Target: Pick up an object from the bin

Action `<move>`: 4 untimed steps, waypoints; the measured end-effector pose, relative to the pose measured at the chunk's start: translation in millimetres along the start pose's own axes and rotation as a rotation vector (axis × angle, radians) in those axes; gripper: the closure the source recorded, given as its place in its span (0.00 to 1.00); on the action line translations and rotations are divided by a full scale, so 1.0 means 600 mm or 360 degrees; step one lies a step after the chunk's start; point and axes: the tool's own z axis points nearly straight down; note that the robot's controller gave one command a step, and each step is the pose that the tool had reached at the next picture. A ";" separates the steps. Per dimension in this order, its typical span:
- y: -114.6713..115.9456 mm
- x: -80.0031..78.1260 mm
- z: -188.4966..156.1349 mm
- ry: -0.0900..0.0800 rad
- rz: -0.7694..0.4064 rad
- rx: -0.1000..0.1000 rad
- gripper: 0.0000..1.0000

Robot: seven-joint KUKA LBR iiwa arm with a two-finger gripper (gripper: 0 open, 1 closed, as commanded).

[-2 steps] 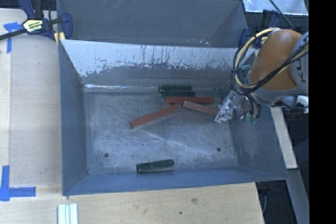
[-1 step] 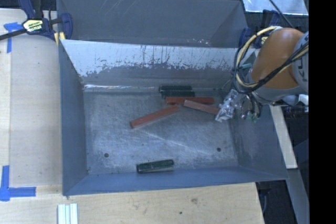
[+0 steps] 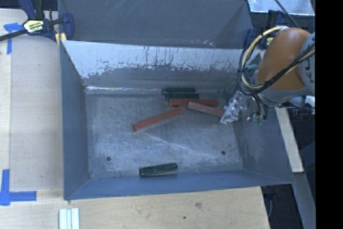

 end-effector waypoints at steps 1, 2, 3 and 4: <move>0.000 0.001 -0.007 0.0005 -0.0001 0.0000 1.00; -0.001 0.001 -0.023 0.0010 -0.0002 0.0001 1.00; -0.001 0.002 -0.047 0.0016 -0.0003 0.0003 1.00; -0.001 0.001 -0.079 0.0010 -0.0002 0.0001 1.00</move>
Offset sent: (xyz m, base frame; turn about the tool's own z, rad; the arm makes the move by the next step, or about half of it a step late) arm 0.0000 0.0000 0.0432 0.0000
